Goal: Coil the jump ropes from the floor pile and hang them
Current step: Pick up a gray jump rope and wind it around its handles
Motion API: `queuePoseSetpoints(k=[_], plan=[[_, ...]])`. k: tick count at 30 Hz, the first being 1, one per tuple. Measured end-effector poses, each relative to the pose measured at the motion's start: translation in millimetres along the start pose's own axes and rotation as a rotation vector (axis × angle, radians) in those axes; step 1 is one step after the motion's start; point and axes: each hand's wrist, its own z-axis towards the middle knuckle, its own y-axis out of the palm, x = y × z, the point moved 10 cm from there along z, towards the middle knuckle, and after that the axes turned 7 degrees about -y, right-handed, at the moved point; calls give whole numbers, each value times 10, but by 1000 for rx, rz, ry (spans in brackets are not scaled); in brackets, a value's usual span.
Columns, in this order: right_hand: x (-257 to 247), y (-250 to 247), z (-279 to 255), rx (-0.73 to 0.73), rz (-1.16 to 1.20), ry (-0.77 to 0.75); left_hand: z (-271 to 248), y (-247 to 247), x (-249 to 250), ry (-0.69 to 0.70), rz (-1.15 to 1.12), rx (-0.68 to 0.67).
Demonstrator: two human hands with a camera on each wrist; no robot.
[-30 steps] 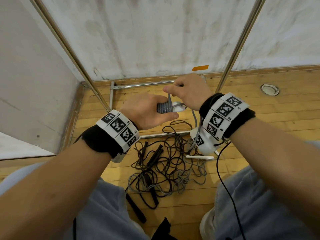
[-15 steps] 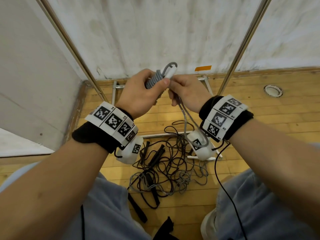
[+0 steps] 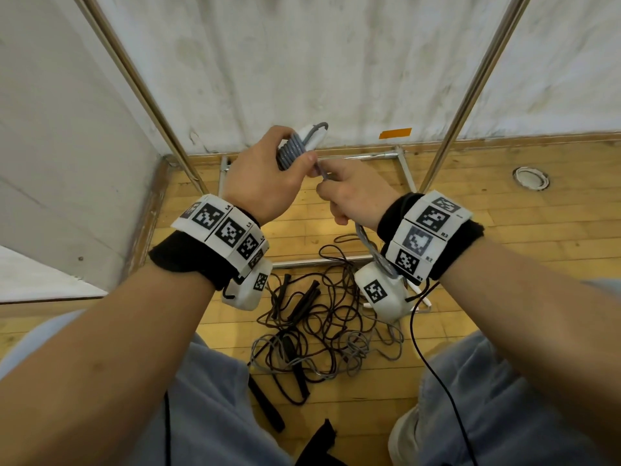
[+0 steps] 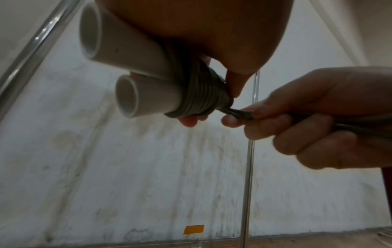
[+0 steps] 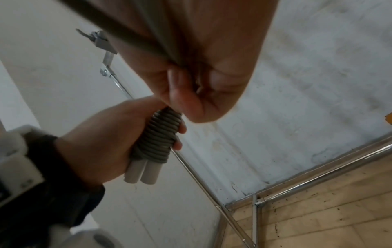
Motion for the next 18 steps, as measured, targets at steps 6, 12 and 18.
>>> queuePoseSetpoints(k=[6,12,18], plan=[[35,7,-76,-33,-114,20,92,-18,-176,-1,291,-7],[-134,-17,-48,-121,-622,-136,3,272,-229,12,514,-206],[-138,-99,-22,-70,-700,-172,-235,659,-94,131,494,-477]])
